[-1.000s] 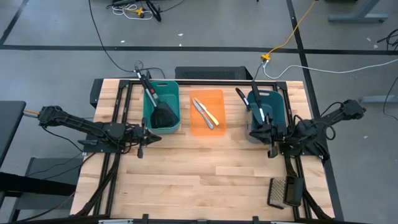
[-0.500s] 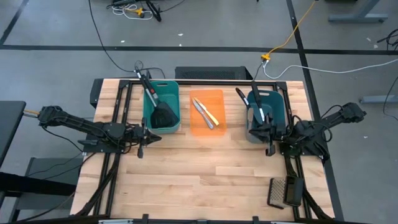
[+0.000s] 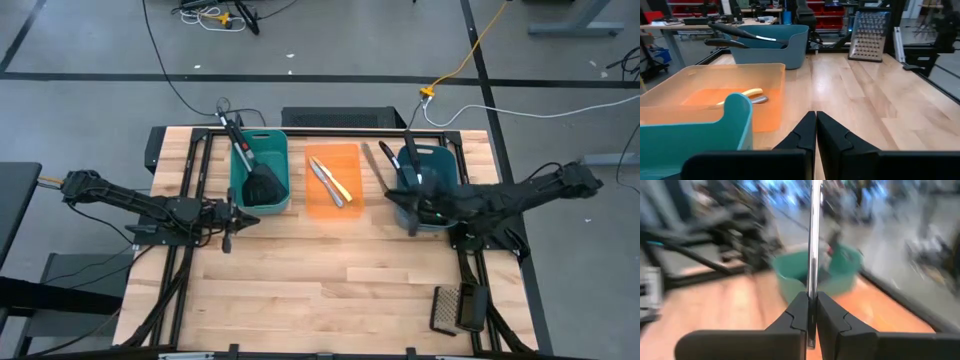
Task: Pick & Place Kitchen Items
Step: Put the silver knife into the orange bin
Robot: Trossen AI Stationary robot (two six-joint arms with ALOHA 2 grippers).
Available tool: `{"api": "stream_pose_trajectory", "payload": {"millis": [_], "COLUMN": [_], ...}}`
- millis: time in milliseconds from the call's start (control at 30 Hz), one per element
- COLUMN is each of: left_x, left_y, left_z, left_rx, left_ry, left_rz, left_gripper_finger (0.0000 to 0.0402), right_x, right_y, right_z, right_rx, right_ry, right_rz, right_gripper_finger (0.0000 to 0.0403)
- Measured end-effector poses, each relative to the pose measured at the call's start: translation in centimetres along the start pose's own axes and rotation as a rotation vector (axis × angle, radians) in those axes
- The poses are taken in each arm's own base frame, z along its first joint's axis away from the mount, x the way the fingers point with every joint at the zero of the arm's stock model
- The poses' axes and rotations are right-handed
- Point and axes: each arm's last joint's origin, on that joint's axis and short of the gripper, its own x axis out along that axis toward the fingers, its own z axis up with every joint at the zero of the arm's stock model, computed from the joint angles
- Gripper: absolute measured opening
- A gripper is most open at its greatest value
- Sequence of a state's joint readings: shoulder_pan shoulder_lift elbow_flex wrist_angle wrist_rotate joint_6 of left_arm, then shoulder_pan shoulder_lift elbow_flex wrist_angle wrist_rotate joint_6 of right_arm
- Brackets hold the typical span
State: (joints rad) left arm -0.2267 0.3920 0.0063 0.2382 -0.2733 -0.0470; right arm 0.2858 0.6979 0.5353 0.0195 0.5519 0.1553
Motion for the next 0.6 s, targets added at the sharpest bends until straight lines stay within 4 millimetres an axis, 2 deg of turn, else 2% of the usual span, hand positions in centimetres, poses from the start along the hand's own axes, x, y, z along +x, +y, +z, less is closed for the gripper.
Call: {"api": "stream_pose_trajectory", "payload": {"millis": [133, 267, 433, 600], "left_x": [0.0, 0.0, 0.0, 0.0], "left_y": [0.1, 0.1, 0.1, 0.1], "left_z": [0.0, 0.0, 0.0, 0.0], "left_rx": [0.0, 0.002, 0.001, 0.0], "left_ry": [-0.001, 0.0, 0.001, 0.0], "left_rz": [0.027, 0.029, 0.026, 0.025], "left_gripper_finger": [0.0015, 0.0014, 0.0014, 0.0014], "right_x": [3.0, 6.2, 10.3, 13.5], "right_y": [-0.1, -0.5, -1.7, -3.0], "right_z": [2.0, 2.9, 2.8, 1.6], "right_rx": [0.06, 0.107, 0.165, 0.213], "right_ry": [0.179, 0.238, 0.362, 0.488], "right_rz": [-0.132, -0.183, -0.126, -0.154], "right_gripper_finger": [0.002, 0.002, 0.002, 0.002]}}
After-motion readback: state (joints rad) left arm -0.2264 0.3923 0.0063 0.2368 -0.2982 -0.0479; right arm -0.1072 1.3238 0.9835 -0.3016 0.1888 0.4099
